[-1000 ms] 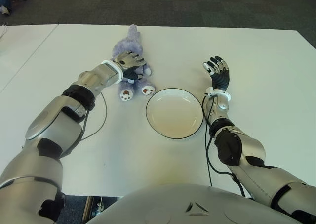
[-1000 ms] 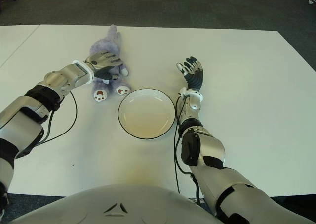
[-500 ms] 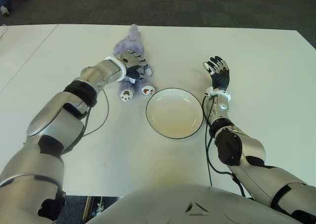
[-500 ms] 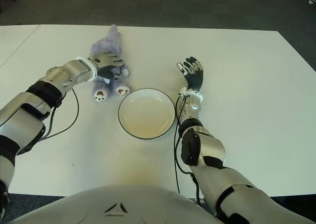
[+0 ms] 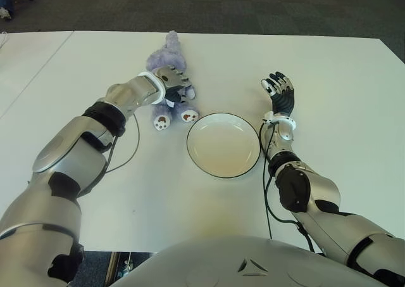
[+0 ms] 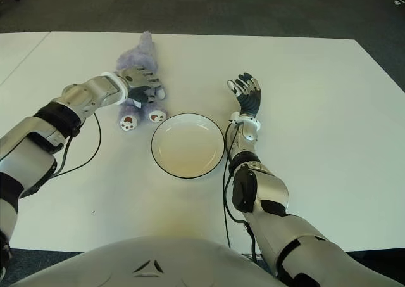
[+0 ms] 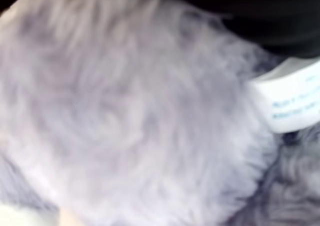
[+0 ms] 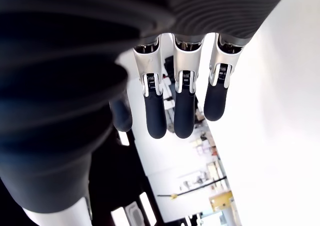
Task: Put the doll into the plate.
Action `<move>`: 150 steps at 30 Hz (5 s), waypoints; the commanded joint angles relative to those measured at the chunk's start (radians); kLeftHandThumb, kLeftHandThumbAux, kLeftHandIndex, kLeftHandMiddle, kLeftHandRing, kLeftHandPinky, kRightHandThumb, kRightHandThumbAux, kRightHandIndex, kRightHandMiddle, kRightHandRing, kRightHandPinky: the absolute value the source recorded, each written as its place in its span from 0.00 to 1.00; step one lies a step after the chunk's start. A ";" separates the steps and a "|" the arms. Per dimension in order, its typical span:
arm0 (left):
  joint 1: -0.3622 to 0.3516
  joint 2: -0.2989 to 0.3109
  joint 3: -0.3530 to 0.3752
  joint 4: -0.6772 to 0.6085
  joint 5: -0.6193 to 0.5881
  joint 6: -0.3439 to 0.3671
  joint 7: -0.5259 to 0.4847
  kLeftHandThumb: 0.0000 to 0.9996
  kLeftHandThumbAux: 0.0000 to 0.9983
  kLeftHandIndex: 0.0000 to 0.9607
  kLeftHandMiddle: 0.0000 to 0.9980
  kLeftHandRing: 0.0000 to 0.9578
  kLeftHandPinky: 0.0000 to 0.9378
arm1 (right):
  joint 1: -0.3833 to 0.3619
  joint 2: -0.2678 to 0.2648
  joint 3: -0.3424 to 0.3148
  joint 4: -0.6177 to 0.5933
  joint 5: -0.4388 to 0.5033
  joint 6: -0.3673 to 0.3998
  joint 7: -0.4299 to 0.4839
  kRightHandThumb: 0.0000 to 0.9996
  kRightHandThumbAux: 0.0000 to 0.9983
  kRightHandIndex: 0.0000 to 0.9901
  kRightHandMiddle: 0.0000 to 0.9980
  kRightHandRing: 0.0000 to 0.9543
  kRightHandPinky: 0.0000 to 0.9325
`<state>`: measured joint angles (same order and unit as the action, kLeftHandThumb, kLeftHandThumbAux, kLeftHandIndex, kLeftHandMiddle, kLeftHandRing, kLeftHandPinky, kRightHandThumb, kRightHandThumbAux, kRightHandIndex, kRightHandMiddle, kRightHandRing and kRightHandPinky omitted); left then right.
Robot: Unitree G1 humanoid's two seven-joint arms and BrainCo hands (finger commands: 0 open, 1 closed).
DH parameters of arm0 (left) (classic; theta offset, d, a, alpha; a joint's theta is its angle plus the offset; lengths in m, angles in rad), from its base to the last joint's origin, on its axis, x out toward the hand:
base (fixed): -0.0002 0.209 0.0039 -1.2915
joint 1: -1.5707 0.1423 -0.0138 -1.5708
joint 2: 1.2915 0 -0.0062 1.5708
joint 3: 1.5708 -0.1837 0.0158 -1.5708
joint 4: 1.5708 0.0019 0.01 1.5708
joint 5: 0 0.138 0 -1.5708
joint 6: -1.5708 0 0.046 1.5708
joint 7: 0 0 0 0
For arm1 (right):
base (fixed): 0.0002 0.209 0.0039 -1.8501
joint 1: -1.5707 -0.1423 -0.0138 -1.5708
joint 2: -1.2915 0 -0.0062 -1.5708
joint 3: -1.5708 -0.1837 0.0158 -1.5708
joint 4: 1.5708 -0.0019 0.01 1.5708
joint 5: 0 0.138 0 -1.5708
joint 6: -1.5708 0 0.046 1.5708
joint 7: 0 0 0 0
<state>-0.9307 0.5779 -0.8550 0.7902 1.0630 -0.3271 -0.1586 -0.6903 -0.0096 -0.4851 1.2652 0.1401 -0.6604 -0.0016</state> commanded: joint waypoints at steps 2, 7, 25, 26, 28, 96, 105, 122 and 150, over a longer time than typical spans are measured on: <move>0.108 -0.006 -0.110 -0.018 0.078 -0.061 -0.117 0.53 0.10 0.00 0.00 0.00 0.00 | 0.146 0.017 -0.013 0.083 0.033 0.235 -0.015 0.02 0.85 0.26 0.29 0.28 0.25; 0.112 0.007 -0.114 -0.046 0.082 -0.060 -0.135 0.53 0.10 0.00 0.00 0.00 0.00 | 0.145 0.018 -0.012 0.082 0.034 0.234 -0.019 0.02 0.85 0.27 0.29 0.28 0.26; 0.052 -0.034 -0.165 0.214 0.145 -0.129 0.175 0.79 0.58 0.45 0.30 0.35 0.51 | 0.146 0.018 -0.010 0.082 0.035 0.230 -0.021 0.06 0.85 0.28 0.30 0.29 0.26; 0.053 -0.033 -0.164 0.219 0.144 -0.127 0.195 0.76 0.65 0.45 0.33 0.37 0.52 | 0.147 0.019 -0.010 0.082 0.035 0.229 -0.021 0.06 0.85 0.28 0.29 0.29 0.26; 0.058 -0.032 -0.159 0.226 0.140 -0.119 0.229 0.75 0.67 0.45 0.39 0.43 0.55 | 0.147 0.018 -0.010 0.082 0.035 0.229 -0.022 0.06 0.85 0.28 0.30 0.29 0.26; 0.446 0.259 0.561 -0.928 -0.140 -0.093 0.486 0.73 0.70 0.44 0.82 0.89 0.94 | 0.143 0.013 0.001 0.085 0.027 0.239 -0.021 0.05 0.85 0.27 0.29 0.28 0.26; 0.488 0.255 0.633 -0.981 -0.186 -0.123 0.459 0.72 0.70 0.44 0.81 0.88 0.94 | 0.141 0.016 -0.004 0.086 0.032 0.241 -0.019 0.05 0.86 0.28 0.30 0.29 0.27; 0.387 0.260 0.634 -0.923 -0.087 -0.189 0.464 0.72 0.70 0.44 0.79 0.88 0.94 | 0.144 0.019 0.000 0.086 0.027 0.233 -0.023 0.05 0.86 0.28 0.29 0.28 0.25; 0.793 0.577 0.999 -1.096 -0.323 -0.147 -0.005 0.25 0.24 0.00 0.00 0.00 0.00 | 0.151 0.024 0.001 0.063 0.016 0.266 -0.027 0.06 0.83 0.27 0.29 0.28 0.23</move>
<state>-0.2212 1.1238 0.0606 -0.2482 0.8085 -0.4979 -0.0634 -0.7427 -0.0504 -0.4739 1.2069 0.1426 -0.2796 0.0210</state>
